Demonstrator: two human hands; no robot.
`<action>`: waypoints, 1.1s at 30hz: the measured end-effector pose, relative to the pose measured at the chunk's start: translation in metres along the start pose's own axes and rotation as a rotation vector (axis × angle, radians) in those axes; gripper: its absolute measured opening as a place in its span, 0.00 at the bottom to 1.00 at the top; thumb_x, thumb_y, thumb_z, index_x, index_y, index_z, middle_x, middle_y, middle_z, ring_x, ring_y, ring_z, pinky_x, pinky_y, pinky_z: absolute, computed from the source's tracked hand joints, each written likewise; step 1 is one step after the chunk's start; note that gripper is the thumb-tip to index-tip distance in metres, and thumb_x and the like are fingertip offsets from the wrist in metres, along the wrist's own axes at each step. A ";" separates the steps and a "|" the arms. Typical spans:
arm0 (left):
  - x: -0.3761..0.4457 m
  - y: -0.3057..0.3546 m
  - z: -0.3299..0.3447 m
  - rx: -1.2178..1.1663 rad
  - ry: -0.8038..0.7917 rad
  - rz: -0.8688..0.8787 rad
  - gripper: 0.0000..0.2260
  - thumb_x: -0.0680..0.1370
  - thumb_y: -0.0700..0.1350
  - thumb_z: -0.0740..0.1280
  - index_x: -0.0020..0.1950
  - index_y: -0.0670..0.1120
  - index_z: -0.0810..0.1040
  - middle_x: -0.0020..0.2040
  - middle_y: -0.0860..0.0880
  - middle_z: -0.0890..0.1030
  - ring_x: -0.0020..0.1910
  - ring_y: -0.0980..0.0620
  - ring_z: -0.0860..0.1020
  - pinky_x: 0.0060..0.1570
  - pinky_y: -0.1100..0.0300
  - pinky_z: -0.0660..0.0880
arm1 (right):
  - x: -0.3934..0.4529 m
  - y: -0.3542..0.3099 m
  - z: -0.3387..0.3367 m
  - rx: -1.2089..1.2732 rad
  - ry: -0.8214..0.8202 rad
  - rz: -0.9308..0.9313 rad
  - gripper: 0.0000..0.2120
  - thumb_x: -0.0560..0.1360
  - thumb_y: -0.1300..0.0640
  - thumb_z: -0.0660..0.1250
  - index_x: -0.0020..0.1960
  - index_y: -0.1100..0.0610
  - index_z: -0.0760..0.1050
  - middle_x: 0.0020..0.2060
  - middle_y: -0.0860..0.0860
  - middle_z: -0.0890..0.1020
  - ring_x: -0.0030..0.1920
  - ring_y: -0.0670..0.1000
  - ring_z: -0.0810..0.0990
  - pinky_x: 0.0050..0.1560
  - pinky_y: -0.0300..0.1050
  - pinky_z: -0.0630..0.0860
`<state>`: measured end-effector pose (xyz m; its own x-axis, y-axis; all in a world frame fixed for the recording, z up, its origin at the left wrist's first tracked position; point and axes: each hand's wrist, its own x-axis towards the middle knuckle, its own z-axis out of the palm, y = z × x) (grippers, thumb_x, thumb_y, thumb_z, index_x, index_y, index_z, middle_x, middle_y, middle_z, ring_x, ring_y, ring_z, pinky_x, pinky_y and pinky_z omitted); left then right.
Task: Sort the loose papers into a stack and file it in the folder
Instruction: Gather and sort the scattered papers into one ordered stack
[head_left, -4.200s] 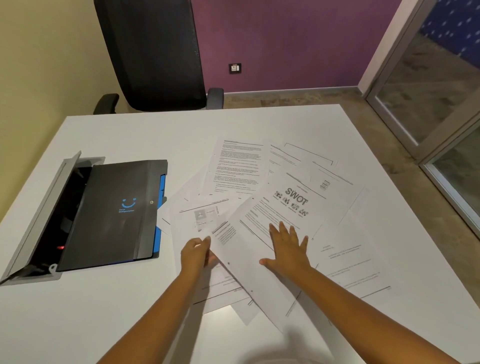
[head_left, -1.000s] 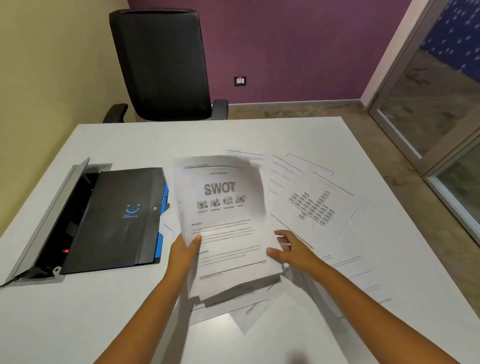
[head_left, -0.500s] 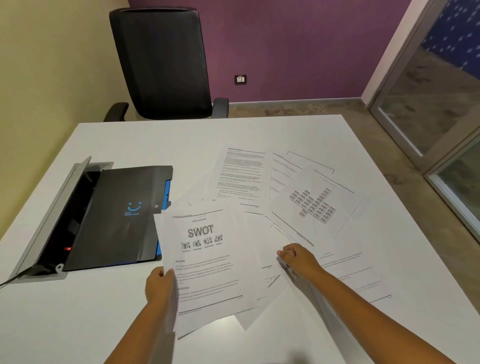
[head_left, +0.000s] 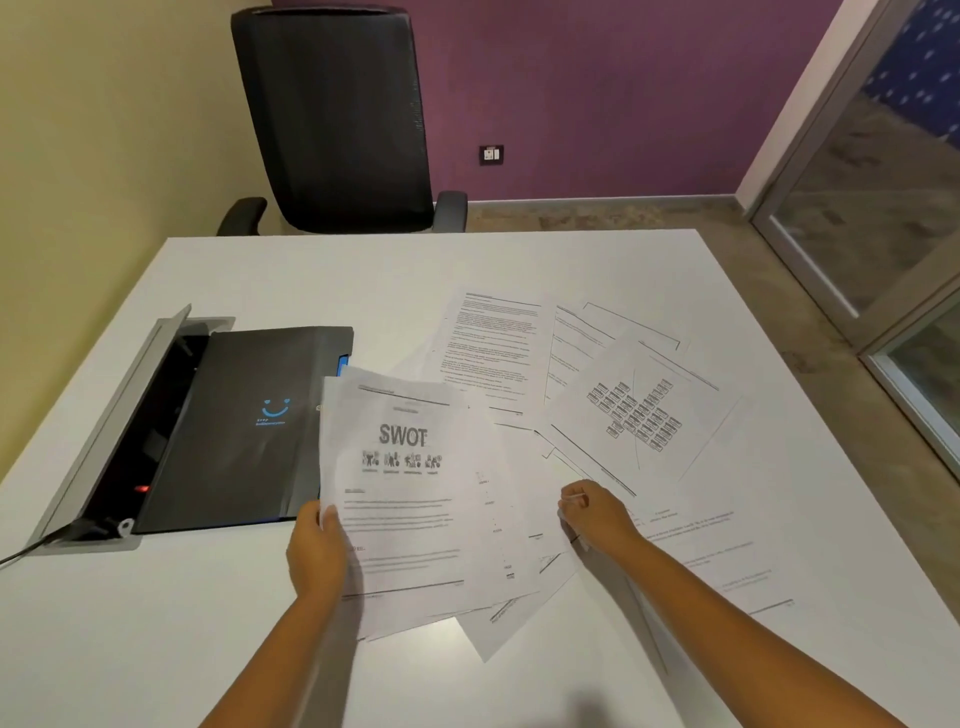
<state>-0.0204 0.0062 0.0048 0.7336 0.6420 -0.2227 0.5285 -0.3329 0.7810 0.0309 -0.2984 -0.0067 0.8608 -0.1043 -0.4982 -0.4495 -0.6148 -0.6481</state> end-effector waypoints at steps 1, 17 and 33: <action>0.005 -0.003 -0.004 0.009 -0.001 0.009 0.09 0.81 0.44 0.55 0.47 0.40 0.70 0.43 0.43 0.75 0.42 0.44 0.73 0.41 0.52 0.69 | 0.000 0.000 0.000 0.025 0.011 -0.013 0.10 0.77 0.56 0.62 0.57 0.56 0.75 0.53 0.51 0.81 0.52 0.49 0.78 0.41 0.36 0.73; 0.000 0.017 -0.012 -0.337 -0.352 0.117 0.08 0.79 0.49 0.59 0.47 0.48 0.75 0.43 0.50 0.81 0.42 0.52 0.80 0.39 0.59 0.74 | -0.028 -0.063 0.041 0.412 -0.291 0.045 0.24 0.76 0.58 0.66 0.69 0.60 0.65 0.53 0.54 0.76 0.46 0.51 0.77 0.41 0.41 0.77; -0.013 0.051 -0.004 -0.378 -0.497 0.119 0.15 0.74 0.42 0.68 0.59 0.49 0.73 0.53 0.47 0.79 0.53 0.47 0.77 0.50 0.56 0.74 | -0.022 -0.074 0.015 0.565 -0.234 -0.290 0.12 0.74 0.69 0.64 0.44 0.55 0.83 0.39 0.48 0.82 0.40 0.42 0.80 0.45 0.34 0.77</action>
<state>-0.0043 -0.0163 0.0494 0.9369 0.1878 -0.2950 0.3102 -0.0572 0.9489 0.0418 -0.2392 0.0435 0.9196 0.2146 -0.3291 -0.3186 -0.0827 -0.9443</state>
